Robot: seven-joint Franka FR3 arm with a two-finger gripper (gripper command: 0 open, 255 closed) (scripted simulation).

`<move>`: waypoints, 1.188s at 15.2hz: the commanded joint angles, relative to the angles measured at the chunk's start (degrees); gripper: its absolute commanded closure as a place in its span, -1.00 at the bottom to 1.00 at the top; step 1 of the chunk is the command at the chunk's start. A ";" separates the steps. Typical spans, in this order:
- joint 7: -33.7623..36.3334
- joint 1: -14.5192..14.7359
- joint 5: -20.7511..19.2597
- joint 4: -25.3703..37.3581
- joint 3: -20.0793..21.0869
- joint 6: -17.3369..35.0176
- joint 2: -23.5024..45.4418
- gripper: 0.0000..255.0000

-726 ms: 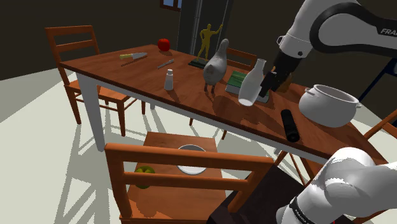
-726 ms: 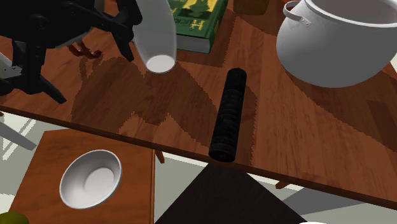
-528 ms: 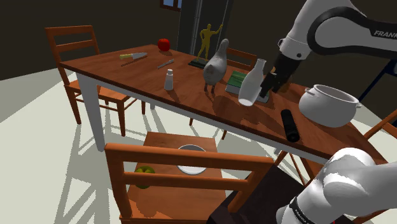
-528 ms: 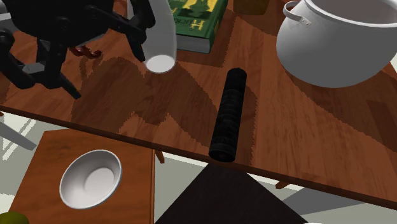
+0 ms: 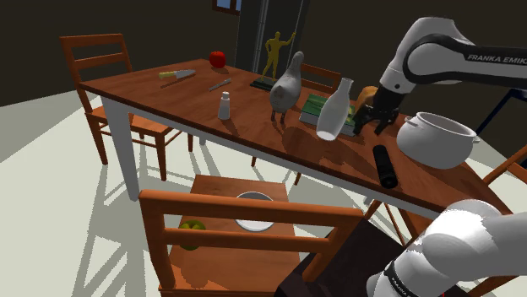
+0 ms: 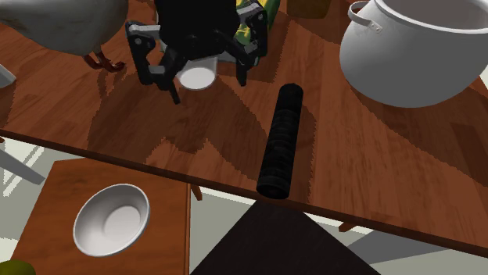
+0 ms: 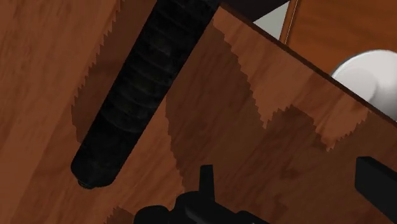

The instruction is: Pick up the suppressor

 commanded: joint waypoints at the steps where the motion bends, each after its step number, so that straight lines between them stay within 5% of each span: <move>1: 1.80 -2.49 -0.48 -1.59 -1.91 1.15 0.14 -1.00; 10: 9.91 -13.24 -2.36 -7.61 -9.47 5.51 1.23 -1.00; 18: 9.72 -13.53 -3.29 -12.42 -10.83 11.94 2.86 -1.00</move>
